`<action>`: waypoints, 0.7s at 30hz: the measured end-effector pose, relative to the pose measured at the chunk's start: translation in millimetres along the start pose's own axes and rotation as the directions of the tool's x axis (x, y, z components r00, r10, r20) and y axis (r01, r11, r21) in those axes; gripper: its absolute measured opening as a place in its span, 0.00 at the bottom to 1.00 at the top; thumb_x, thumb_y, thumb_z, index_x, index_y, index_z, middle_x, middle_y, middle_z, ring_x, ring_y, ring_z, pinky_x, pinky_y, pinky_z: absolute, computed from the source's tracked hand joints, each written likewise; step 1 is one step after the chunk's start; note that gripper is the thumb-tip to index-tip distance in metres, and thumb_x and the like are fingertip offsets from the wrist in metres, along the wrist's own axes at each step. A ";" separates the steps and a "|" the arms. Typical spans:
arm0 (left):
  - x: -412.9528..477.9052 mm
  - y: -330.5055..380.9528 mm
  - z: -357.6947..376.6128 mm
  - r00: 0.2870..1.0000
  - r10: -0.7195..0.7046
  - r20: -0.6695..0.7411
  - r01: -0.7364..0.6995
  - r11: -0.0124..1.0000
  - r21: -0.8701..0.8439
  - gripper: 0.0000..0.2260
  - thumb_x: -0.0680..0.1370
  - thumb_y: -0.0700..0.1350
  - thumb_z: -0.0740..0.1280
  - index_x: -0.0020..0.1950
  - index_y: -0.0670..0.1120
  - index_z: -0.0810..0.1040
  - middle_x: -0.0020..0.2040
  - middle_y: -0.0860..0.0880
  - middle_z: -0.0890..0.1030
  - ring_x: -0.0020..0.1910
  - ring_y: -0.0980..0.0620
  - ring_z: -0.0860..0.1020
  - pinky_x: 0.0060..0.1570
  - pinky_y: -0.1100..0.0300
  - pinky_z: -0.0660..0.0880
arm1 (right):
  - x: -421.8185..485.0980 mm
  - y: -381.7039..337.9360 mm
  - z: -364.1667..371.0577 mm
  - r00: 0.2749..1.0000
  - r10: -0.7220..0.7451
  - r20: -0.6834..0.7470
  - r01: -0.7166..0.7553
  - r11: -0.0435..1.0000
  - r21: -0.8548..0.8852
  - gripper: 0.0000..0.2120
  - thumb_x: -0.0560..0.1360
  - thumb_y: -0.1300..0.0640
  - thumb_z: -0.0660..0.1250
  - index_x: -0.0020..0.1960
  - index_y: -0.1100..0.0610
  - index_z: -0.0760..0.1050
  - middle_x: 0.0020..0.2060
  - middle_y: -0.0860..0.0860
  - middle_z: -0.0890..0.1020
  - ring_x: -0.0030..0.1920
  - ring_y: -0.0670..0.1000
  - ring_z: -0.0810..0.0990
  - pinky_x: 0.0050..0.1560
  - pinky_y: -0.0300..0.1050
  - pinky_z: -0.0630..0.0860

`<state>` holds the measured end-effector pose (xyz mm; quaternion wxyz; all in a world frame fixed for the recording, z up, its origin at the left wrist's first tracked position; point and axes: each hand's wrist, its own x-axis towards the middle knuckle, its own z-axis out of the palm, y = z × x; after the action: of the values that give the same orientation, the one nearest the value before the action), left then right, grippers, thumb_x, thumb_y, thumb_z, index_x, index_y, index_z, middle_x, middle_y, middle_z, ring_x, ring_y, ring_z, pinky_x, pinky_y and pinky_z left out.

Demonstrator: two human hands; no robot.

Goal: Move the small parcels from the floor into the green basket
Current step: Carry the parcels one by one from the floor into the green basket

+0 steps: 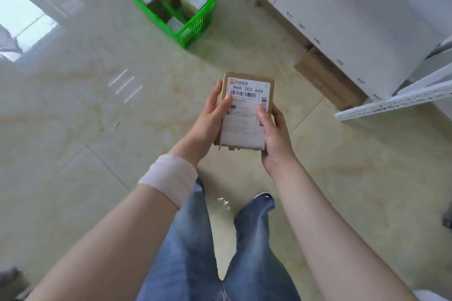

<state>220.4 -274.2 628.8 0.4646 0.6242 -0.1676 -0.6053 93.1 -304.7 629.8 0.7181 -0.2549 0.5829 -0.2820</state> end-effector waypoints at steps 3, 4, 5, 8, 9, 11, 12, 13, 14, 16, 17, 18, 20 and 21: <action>7.7 22.0 -79.5 0.998 0.020 -0.060 -0.023 0.999 -0.039 0.24 0.80 0.49 0.58 0.76 0.53 0.55 0.62 0.50 0.77 0.57 0.54 0.78 0.60 0.56 0.75 | 14.1 8.4 80.7 0.998 0.030 0.053 -0.029 0.999 -0.027 0.16 0.74 0.55 0.67 0.61 0.52 0.69 0.50 0.53 0.81 0.44 0.50 0.82 0.37 0.46 0.80; 10.7 28.5 -103.7 0.996 0.025 -0.082 -0.029 0.999 -0.043 0.24 0.80 0.48 0.58 0.75 0.52 0.56 0.58 0.52 0.77 0.54 0.57 0.78 0.57 0.60 0.76 | 19.2 10.1 105.4 0.996 0.042 0.077 -0.039 0.998 -0.040 0.14 0.74 0.55 0.67 0.59 0.51 0.70 0.49 0.52 0.81 0.44 0.49 0.82 0.38 0.47 0.81; 14.8 35.9 -125.3 0.995 0.029 -0.100 -0.034 0.998 -0.047 0.25 0.79 0.49 0.59 0.75 0.52 0.56 0.57 0.52 0.78 0.52 0.58 0.78 0.56 0.61 0.76 | 24.7 10.8 128.1 0.994 0.046 0.095 -0.041 0.998 -0.053 0.13 0.74 0.55 0.68 0.56 0.50 0.71 0.49 0.52 0.81 0.43 0.49 0.82 0.42 0.50 0.81; 29.7 60.2 -174.5 0.993 0.009 -0.122 -0.017 0.998 -0.066 0.29 0.75 0.53 0.61 0.75 0.53 0.57 0.60 0.49 0.76 0.57 0.52 0.77 0.61 0.53 0.74 | 39.8 8.2 187.3 0.993 0.037 0.109 -0.029 0.996 -0.079 0.09 0.74 0.56 0.68 0.51 0.48 0.71 0.49 0.53 0.81 0.42 0.49 0.82 0.45 0.49 0.80; 36.9 68.9 -186.4 0.991 0.003 -0.131 -0.013 0.997 -0.078 0.28 0.76 0.53 0.61 0.75 0.53 0.57 0.60 0.49 0.76 0.58 0.50 0.76 0.63 0.51 0.73 | 45.1 5.7 204.4 0.994 0.031 0.108 -0.022 0.996 -0.083 0.09 0.74 0.56 0.68 0.51 0.47 0.71 0.49 0.53 0.81 0.43 0.50 0.82 0.45 0.50 0.80; 55.3 86.9 -205.7 0.985 0.004 -0.172 -0.020 0.995 -0.095 0.24 0.79 0.50 0.58 0.75 0.53 0.57 0.60 0.48 0.75 0.57 0.50 0.76 0.64 0.48 0.72 | 58.8 -2.2 234.8 0.993 0.030 0.113 -0.019 0.996 -0.091 0.08 0.74 0.57 0.68 0.50 0.48 0.71 0.49 0.54 0.81 0.43 0.51 0.82 0.46 0.52 0.80; 65.6 95.7 -214.0 0.982 0.009 -0.187 -0.028 0.995 -0.101 0.23 0.80 0.49 0.58 0.75 0.52 0.57 0.60 0.48 0.75 0.56 0.51 0.76 0.64 0.49 0.72 | 67.1 -7.9 249.2 0.993 0.028 0.115 -0.017 0.995 -0.094 0.08 0.74 0.57 0.68 0.51 0.48 0.71 0.48 0.53 0.81 0.41 0.50 0.82 0.45 0.50 0.80; 76.0 105.7 -222.1 0.981 0.018 -0.191 -0.039 0.993 -0.108 0.23 0.80 0.48 0.57 0.75 0.52 0.57 0.60 0.48 0.75 0.55 0.52 0.76 0.64 0.51 0.72 | 76.1 -14.5 263.6 0.993 0.025 0.116 -0.014 0.995 -0.098 0.09 0.74 0.57 0.67 0.52 0.49 0.71 0.47 0.53 0.81 0.40 0.49 0.82 0.41 0.48 0.81; 85.4 116.3 -230.0 0.981 0.026 -0.192 -0.049 0.992 -0.114 0.23 0.80 0.48 0.57 0.75 0.51 0.57 0.60 0.48 0.75 0.55 0.52 0.76 0.64 0.52 0.72 | 85.6 -21.6 277.4 0.993 0.020 0.116 -0.008 0.994 -0.105 0.09 0.74 0.58 0.67 0.52 0.50 0.70 0.46 0.52 0.81 0.37 0.47 0.82 0.37 0.45 0.81; 104.3 139.9 -247.9 0.979 0.033 -0.200 -0.058 0.991 -0.118 0.23 0.80 0.48 0.57 0.75 0.52 0.56 0.60 0.48 0.75 0.54 0.53 0.76 0.63 0.53 0.72 | 103.7 -37.4 305.9 0.993 0.007 0.121 0.007 0.993 -0.118 0.09 0.74 0.58 0.67 0.52 0.50 0.70 0.44 0.51 0.81 0.35 0.47 0.82 0.31 0.43 0.79; 113.5 152.6 -257.8 0.977 0.041 -0.208 -0.066 0.991 -0.114 0.24 0.80 0.49 0.57 0.75 0.52 0.56 0.60 0.48 0.75 0.54 0.53 0.76 0.63 0.53 0.72 | 112.6 -45.7 320.8 0.991 0.004 0.135 0.013 0.992 -0.124 0.10 0.74 0.58 0.67 0.52 0.50 0.70 0.44 0.52 0.81 0.36 0.48 0.82 0.31 0.44 0.79; 122.8 164.8 -268.6 0.975 0.053 -0.216 -0.078 0.991 -0.110 0.24 0.80 0.49 0.57 0.75 0.52 0.56 0.60 0.48 0.75 0.54 0.53 0.76 0.64 0.53 0.72 | 121.5 -53.3 336.3 0.987 0.004 0.158 0.017 0.991 -0.131 0.10 0.74 0.58 0.67 0.52 0.50 0.70 0.44 0.52 0.81 0.38 0.49 0.82 0.33 0.45 0.80; 141.5 188.0 -290.8 0.972 0.061 -0.227 -0.090 0.989 -0.119 0.24 0.80 0.49 0.58 0.75 0.52 0.56 0.62 0.47 0.76 0.55 0.52 0.76 0.65 0.50 0.72 | 139.2 -67.2 367.9 0.980 0.011 0.197 0.017 0.990 -0.140 0.09 0.74 0.58 0.67 0.52 0.49 0.70 0.46 0.54 0.81 0.40 0.51 0.81 0.40 0.50 0.80; 151.9 199.5 -301.8 0.973 0.059 -0.221 -0.089 0.988 -0.127 0.24 0.80 0.49 0.58 0.75 0.52 0.56 0.62 0.46 0.76 0.54 0.52 0.77 0.63 0.50 0.73 | 147.1 -74.1 383.2 0.979 0.004 0.202 0.025 0.990 -0.137 0.09 0.75 0.58 0.67 0.51 0.49 0.70 0.47 0.55 0.81 0.41 0.52 0.81 0.44 0.52 0.79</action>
<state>598.0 -379.7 644.1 0.5437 0.6468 -0.0975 -0.5259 484.8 -446.4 652.3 0.7526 -0.3347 0.5239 -0.2172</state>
